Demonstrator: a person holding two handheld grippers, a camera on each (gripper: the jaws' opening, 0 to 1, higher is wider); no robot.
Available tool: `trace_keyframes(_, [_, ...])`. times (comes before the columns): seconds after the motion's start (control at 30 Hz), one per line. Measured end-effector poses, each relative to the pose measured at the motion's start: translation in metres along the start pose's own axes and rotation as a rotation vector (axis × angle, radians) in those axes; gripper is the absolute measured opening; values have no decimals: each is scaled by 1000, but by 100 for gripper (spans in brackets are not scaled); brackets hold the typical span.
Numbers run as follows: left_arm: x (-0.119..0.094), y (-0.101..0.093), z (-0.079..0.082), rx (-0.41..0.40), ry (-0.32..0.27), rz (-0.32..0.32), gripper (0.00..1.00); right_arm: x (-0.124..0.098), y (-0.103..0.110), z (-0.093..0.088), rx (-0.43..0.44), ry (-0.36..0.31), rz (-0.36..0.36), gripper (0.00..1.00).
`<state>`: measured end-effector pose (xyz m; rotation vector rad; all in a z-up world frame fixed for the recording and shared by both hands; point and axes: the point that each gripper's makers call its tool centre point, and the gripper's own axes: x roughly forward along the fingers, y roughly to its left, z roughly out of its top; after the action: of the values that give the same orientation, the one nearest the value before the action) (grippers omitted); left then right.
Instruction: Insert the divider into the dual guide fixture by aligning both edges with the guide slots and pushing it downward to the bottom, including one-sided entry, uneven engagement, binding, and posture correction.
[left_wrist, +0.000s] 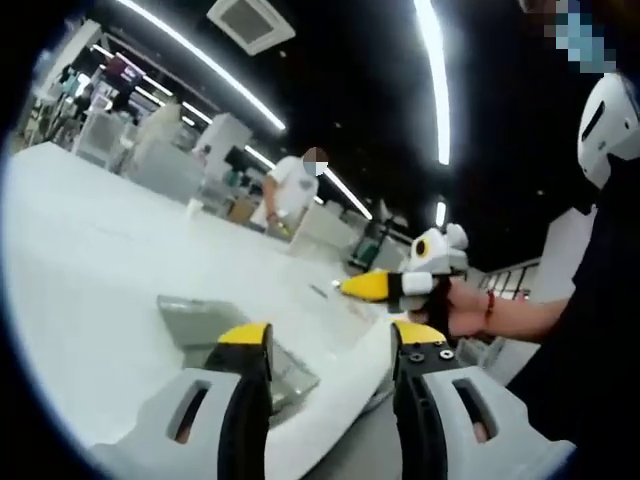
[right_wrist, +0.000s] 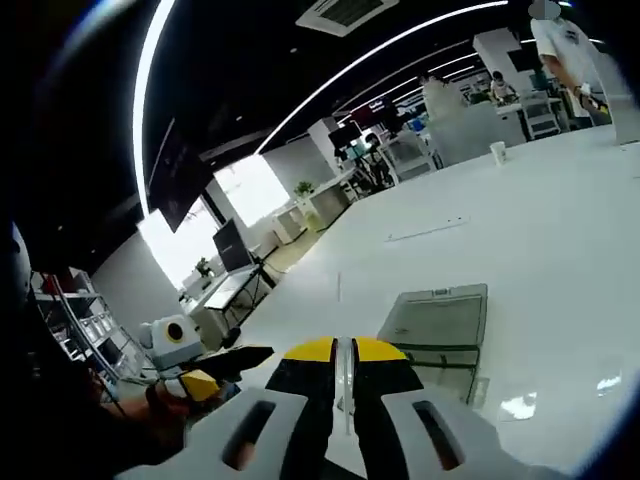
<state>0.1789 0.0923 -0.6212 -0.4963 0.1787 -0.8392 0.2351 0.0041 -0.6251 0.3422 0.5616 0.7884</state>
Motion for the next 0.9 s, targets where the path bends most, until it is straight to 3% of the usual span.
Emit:
trace_keyframes(0.07, [0,1,0,8,8,0,47,2,-2,-3,0,10,-16,0])
trace_keyframes(0.13, [-1,4,-1,28,24,3,49,5,-3,-8,52,18,-25,0])
trace_keyframes(0.5, [-2,20,-6,69,74,5,63,13,-29,-18,119,-1,-202,0])
trace_keyframes(0.9, [5,29,-16,126,119,11,79,10,-47,-29,175,-14,-309,0])
